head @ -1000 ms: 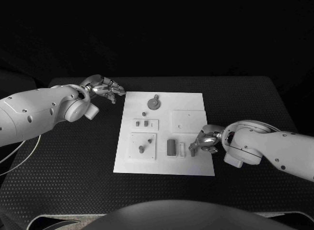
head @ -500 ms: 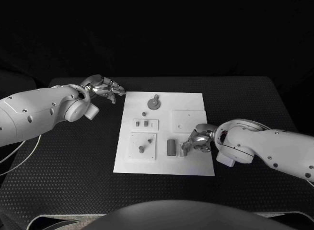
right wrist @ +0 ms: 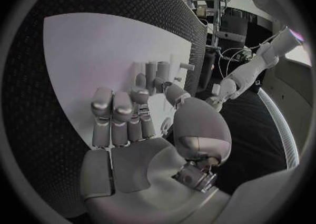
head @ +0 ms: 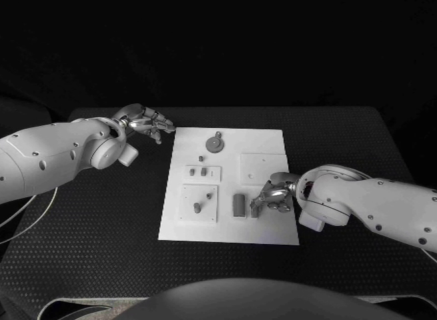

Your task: Assemble the parts on the task board

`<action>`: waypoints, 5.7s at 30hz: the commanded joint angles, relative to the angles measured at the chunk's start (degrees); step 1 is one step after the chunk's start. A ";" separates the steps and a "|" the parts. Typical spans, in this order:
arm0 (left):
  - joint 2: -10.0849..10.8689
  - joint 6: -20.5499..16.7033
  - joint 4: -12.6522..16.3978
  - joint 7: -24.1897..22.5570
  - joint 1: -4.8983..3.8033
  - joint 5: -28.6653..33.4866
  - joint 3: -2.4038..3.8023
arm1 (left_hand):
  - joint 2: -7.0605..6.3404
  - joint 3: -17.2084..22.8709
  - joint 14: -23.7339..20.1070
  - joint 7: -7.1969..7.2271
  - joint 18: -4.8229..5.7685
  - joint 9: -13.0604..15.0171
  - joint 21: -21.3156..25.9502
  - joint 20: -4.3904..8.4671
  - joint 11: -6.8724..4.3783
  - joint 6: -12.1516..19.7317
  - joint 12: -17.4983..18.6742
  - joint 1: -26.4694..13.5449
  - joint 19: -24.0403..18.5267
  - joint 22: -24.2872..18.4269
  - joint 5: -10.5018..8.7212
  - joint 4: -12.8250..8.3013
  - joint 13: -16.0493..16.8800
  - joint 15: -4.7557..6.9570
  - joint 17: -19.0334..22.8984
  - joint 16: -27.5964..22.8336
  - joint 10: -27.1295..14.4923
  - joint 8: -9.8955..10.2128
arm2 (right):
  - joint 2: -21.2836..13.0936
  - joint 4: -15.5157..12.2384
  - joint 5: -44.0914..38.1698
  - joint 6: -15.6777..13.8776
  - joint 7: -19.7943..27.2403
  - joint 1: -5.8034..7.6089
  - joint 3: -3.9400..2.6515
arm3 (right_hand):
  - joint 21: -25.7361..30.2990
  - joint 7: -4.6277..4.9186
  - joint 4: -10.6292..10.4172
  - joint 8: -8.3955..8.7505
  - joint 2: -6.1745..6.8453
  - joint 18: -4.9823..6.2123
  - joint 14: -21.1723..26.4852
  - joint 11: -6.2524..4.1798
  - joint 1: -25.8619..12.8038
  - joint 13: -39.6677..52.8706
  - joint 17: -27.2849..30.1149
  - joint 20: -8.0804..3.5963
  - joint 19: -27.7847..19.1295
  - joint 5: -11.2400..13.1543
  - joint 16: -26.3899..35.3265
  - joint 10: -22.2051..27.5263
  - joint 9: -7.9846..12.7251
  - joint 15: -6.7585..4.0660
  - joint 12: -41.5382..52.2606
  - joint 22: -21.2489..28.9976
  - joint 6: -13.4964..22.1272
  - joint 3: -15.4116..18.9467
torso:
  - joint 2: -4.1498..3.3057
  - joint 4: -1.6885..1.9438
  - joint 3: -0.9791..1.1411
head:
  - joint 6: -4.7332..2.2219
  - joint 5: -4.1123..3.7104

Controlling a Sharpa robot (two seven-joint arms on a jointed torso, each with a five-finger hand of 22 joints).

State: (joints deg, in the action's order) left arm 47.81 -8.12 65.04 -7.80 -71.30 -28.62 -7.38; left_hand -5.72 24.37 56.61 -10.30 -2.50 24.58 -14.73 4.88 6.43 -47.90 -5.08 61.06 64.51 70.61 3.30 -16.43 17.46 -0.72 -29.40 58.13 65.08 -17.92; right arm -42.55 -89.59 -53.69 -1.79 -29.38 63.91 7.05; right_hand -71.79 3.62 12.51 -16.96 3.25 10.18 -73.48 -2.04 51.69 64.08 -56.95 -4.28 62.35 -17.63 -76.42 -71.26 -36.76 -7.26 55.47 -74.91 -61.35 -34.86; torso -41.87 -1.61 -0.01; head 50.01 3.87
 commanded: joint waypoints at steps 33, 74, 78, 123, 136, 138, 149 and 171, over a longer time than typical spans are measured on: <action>0.05 0.55 0.25 -0.27 -0.06 -0.10 0.03 | -0.16 0.20 -0.18 -0.34 -1.66 -0.08 0.35 0.40 0.11 -0.16 -0.01 -0.59 0.09 0.11 -0.34 0.04 0.13 0.36 -0.11 -0.05 0.37 -0.18 | 1.31 2.07 -2.62 2.03 0.42 -0.02 0.61 | 0.62 1.02 3.07 0.35 1.55 4.82 -0.17 0.34 -1.39 -0.32 0.14 0.46 0.66 0.49 0.92 0.36 0.18 -0.26 -0.08 0.41 1.26 -3.83 | -0.02 0.00 0.05 | -0.01 0.44; 0.18 0.40 0.30 -0.29 -0.06 -0.10 0.03 | -0.18 0.19 -0.13 -0.41 -1.68 -0.14 0.41 0.41 0.11 0.03 0.03 -0.66 0.15 0.18 -0.35 0.04 0.19 0.36 -0.15 -0.04 0.32 -0.11 | 1.11 2.04 -2.32 0.58 1.25 -0.03 0.63 | 1.12 1.24 -6.08 1.10 8.55 4.82 0.13 0.52 -7.81 -0.46 -0.05 0.13 0.77 0.59 1.23 1.15 0.61 -0.15 0.23 0.84 1.83 -4.65 | 0.00 -0.02 0.06 | -0.01 0.31; 0.17 0.44 0.30 -0.29 -0.06 -0.10 0.03 | -0.18 0.20 -0.12 -0.41 -1.68 -0.15 0.42 0.42 0.11 0.03 0.03 -0.66 0.16 0.19 -0.35 0.04 0.20 0.36 -0.16 -0.04 0.33 -0.11 | 0.74 1.78 -2.81 0.72 1.58 -0.03 0.63 | 1.12 1.24 -6.11 1.10 8.53 4.82 0.13 0.52 -7.82 -0.46 -0.05 0.12 0.77 0.59 1.23 1.16 0.61 -0.15 0.23 0.84 1.83 -4.67 | 0.01 -0.01 0.04 | -0.01 0.31; 0.12 0.56 0.36 -0.16 -0.07 -0.10 0.03 | -0.11 0.22 -0.09 -0.39 -1.68 -0.15 0.49 0.41 0.10 -0.03 0.03 -0.69 0.20 0.26 -0.35 0.05 0.28 0.37 -0.19 -0.06 0.34 -0.19 | -1.42 -0.82 -9.62 6.96 5.67 -0.74 0.86 | 0.63 0.44 -1.88 -0.40 6.64 4.82 -0.66 -0.21 -3.73 -0.74 -0.08 -0.33 1.30 0.64 1.08 0.16 -0.48 -0.65 0.62 0.69 -0.35 -4.47 | -0.05 0.03 0.08 | -0.01 0.12; 0.12 0.62 0.35 -0.16 -0.07 -0.10 0.03 | -0.10 0.23 -0.09 -0.38 -1.68 -0.15 0.51 0.42 0.09 -0.04 0.03 -0.69 0.21 0.28 -0.35 0.03 0.31 0.37 -0.20 -0.06 0.36 -0.21 | -0.95 0.10 -9.73 5.25 4.25 -0.74 0.85 | 0.51 0.25 -2.54 -0.56 5.66 4.82 -0.91 -0.40 -4.85 -0.82 -0.09 -0.29 1.44 0.59 1.01 -0.13 -0.62 -0.80 0.66 0.65 -0.72 -4.02 | 0.00 -0.07 0.08 | -0.01 -0.02; 0.11 0.64 0.33 -0.17 -0.07 -0.10 0.03 | -0.10 0.23 -0.09 -0.38 -1.68 -0.15 0.51 0.42 0.09 -0.05 0.03 -0.68 0.21 0.28 -0.35 0.03 0.32 0.38 -0.20 -0.06 0.36 -0.21 | -0.78 0.22 -9.89 5.44 4.03 -0.74 0.85 | 0.49 0.23 -2.53 -0.57 5.57 4.82 -0.93 -0.42 -4.84 -0.82 -0.10 -0.30 1.46 0.58 1.00 -0.15 -0.63 -0.82 0.67 0.64 -0.74 -4.04 | 0.00 -0.06 0.07 | -0.01 -0.06; 0.12 0.68 0.33 -0.13 -0.07 -0.10 0.03 | -0.07 0.26 -0.09 -0.37 -1.69 -0.15 0.53 0.43 0.08 -0.05 0.03 -0.63 0.22 0.29 -0.35 0.00 0.33 0.38 -0.21 -0.07 0.37 -0.22 | 0.42 0.88 -10.86 5.65 3.29 -0.74 0.87 | 0.39 0.17 -1.88 -0.58 4.99 4.82 -0.99 -0.49 -4.51 -0.82 -0.13 -0.39 1.47 0.58 0.94 -0.24 -0.68 -0.89 0.70 0.57 -0.78 -4.12 | 0.00 0.01 0.04 | -0.01 -0.16; 0.26 0.68 0.37 0.00 -0.07 -0.14 0.03 | -0.06 0.27 -0.09 -0.36 -1.69 -0.16 0.57 0.42 0.08 -0.06 0.03 -0.60 0.23 0.33 -0.35 -0.01 0.37 0.39 -0.23 -0.08 0.37 -0.24 | 0.52 1.36 -10.24 4.37 4.88 -0.94 0.95 | 0.30 0.12 -0.85 -0.61 4.17 4.82 -1.01 -0.52 -4.94 -0.85 -0.17 -0.37 1.39 0.57 0.90 -0.42 -0.77 -0.88 0.75 0.47 -0.96 -3.81 | 0.01 -0.01 0.03 | -0.01 -0.10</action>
State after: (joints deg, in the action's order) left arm 48.11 -8.09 65.25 -7.57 -71.32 -28.66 -7.38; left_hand -5.95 24.37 56.61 -10.30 -2.50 24.51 -14.50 4.88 6.39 -47.90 -5.08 60.83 64.73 70.87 3.30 -16.43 17.75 -0.72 -29.57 58.13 65.05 -17.92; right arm -42.03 -88.39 -63.38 3.89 -25.46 63.08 7.94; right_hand -71.33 3.71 11.41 -17.47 7.59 11.56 -74.60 -2.45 47.00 63.28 -57.09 -4.37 63.66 -17.30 -75.55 -71.28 -37.44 -7.75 55.91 -74.38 -62.04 -38.67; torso -41.86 -1.60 -0.01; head 50.01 3.74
